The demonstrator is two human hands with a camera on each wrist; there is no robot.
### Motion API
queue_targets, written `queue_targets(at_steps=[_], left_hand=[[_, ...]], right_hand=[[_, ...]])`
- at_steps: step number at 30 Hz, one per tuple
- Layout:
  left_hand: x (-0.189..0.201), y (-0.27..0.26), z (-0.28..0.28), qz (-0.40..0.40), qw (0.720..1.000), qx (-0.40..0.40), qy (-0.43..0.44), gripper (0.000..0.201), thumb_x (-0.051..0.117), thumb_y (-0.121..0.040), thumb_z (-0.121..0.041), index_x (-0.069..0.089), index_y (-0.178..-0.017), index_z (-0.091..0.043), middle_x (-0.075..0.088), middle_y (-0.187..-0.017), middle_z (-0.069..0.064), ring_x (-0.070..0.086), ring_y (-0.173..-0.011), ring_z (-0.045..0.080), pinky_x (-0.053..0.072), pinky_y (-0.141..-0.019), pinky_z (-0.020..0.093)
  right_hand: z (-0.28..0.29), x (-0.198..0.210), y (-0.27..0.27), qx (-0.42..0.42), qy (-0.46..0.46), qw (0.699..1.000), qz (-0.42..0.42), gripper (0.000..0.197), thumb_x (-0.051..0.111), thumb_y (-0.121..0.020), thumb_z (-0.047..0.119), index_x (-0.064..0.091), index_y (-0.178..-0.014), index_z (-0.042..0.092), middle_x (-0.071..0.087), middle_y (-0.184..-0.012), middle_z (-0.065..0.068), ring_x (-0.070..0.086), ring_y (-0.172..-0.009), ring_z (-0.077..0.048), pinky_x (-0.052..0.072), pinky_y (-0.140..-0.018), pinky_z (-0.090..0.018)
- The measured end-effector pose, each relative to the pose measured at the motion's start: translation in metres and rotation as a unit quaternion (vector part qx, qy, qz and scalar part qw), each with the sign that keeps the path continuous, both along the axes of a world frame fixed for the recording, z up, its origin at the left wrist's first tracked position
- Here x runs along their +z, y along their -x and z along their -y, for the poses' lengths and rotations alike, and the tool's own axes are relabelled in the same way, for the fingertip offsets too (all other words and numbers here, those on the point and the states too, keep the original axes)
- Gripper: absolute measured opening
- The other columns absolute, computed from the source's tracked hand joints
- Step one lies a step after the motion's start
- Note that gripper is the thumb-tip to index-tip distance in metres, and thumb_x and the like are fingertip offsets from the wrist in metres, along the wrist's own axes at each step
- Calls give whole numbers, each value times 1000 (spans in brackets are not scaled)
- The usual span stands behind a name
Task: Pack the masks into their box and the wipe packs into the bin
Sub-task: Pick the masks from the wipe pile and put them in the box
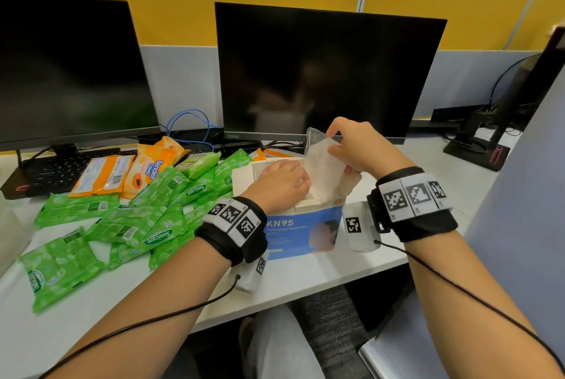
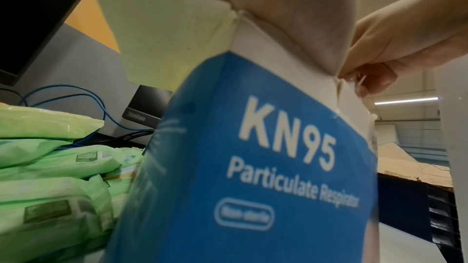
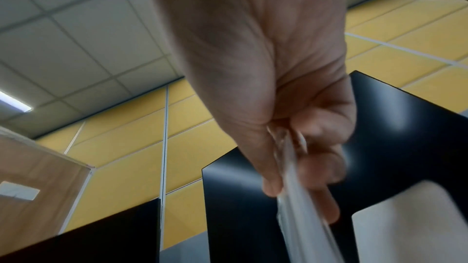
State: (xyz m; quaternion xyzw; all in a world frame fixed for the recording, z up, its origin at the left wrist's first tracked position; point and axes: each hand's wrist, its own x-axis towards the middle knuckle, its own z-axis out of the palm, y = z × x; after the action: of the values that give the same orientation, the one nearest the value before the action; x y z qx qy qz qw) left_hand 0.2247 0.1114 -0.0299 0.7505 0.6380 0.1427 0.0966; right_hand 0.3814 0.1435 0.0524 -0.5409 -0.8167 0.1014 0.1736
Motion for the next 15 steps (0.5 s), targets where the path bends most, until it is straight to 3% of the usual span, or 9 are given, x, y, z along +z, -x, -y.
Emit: queue_targets(at_steps=[2,5,8,10,12,13,15], left_hand=[[-1,1,-1,1,1000,-1,-5,36,32,-98,-32,54,-125,-24,41,-142,-2,27,-137,18,19,-113,39],[-1,0,-2,3,1000,7,-4,35,34,-98,-36,53,-125,-24,44,-138,-1,31,-133,19,23,-113,39],[-2,0,-3,-9,1000,10,4,34,34,-97,-38,53,-123,-25,45,-134,0,32,-131,20,25,-112,41],[-2,1,-4,-10,1000,13,8,33,34,-97,-37,53,-121,-24,46,-132,1,33,-129,21,26,-111,41],[-2,1,-5,-7,1000,13,5,33,31,-98,-36,52,-119,-22,47,-129,2,35,-127,22,27,-110,41],[-2,1,-6,-6,1000,11,2,34,30,-98,-36,52,-118,-20,48,-128,2,35,-127,22,28,-110,41],[-2,1,-5,-4,1000,9,1,36,31,-98,-38,53,-119,-19,48,-130,2,35,-128,22,27,-111,41]], right_hand=[[2,0,0,2,-11,1000,2,32,52,-96,19,48,-127,20,58,-106,-7,61,-65,-15,45,-51,-19],[8,6,1,26,35,999,15,46,63,-90,14,46,-132,21,56,-98,-3,57,-61,-10,43,-49,-17],[10,14,1,12,59,997,57,41,68,-85,13,53,-123,15,60,-108,-7,59,-68,-12,54,-66,-25],[7,16,0,-6,-8,999,-36,32,63,-87,12,55,-118,14,59,-104,-6,56,-74,-14,52,-68,-25],[5,20,-3,-19,-103,977,-187,29,54,-91,10,50,-119,15,57,-92,-4,54,-71,-11,48,-63,-22],[4,24,-5,-20,-136,966,-220,30,50,-93,9,47,-122,15,56,-89,-3,53,-68,-10,47,-61,-21],[3,29,-7,-9,-150,969,-194,31,44,-97,9,43,-127,17,56,-88,-5,51,-65,-10,43,-57,-20]])
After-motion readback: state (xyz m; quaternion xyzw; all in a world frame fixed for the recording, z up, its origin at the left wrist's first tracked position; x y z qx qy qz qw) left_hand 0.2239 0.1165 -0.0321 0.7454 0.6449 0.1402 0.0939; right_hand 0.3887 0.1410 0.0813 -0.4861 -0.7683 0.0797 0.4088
